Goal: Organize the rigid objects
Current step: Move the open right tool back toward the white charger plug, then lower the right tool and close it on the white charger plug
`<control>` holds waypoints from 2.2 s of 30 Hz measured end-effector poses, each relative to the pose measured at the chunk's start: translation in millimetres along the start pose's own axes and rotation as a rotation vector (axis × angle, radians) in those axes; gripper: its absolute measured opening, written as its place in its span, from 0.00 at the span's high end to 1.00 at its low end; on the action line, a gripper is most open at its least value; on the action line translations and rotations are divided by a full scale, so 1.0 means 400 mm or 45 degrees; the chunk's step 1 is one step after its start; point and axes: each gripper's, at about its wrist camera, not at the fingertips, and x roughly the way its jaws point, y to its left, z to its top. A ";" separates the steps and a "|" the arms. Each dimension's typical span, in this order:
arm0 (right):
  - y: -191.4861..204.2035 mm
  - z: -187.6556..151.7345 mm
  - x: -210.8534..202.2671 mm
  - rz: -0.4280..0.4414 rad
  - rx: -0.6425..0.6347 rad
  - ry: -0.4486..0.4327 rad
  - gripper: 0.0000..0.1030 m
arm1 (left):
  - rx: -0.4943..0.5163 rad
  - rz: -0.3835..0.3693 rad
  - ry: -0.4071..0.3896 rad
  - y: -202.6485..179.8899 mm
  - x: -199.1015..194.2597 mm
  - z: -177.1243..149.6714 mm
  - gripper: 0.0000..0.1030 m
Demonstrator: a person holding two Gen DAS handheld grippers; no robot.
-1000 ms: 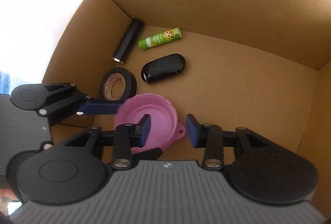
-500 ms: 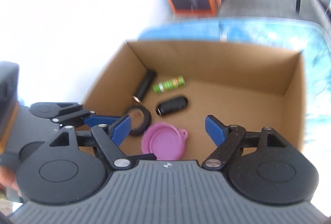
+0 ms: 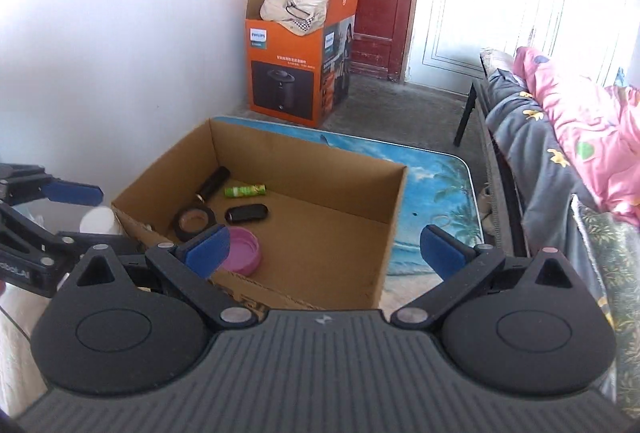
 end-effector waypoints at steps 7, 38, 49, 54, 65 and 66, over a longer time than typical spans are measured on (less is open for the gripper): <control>0.062 -0.147 -0.027 -0.033 -0.034 -0.088 0.01 | -0.020 -0.049 -0.037 -0.050 0.004 -0.152 0.04; 0.051 -0.292 0.299 0.413 0.597 0.112 0.28 | 0.261 0.077 -0.029 -0.167 0.233 -0.333 0.21; 0.038 -0.283 0.398 0.560 0.678 0.225 0.53 | 0.226 0.148 -0.023 -0.145 0.272 -0.313 0.38; 0.031 -0.302 0.410 0.629 0.770 0.263 0.56 | 0.223 0.116 -0.025 -0.149 0.273 -0.306 0.45; -0.004 -0.377 0.330 0.574 0.861 0.253 0.54 | 0.258 0.006 0.005 -0.204 0.256 -0.327 0.54; -0.007 -0.384 0.322 0.567 0.863 0.249 0.54 | 0.261 0.001 0.008 -0.208 0.255 -0.329 0.54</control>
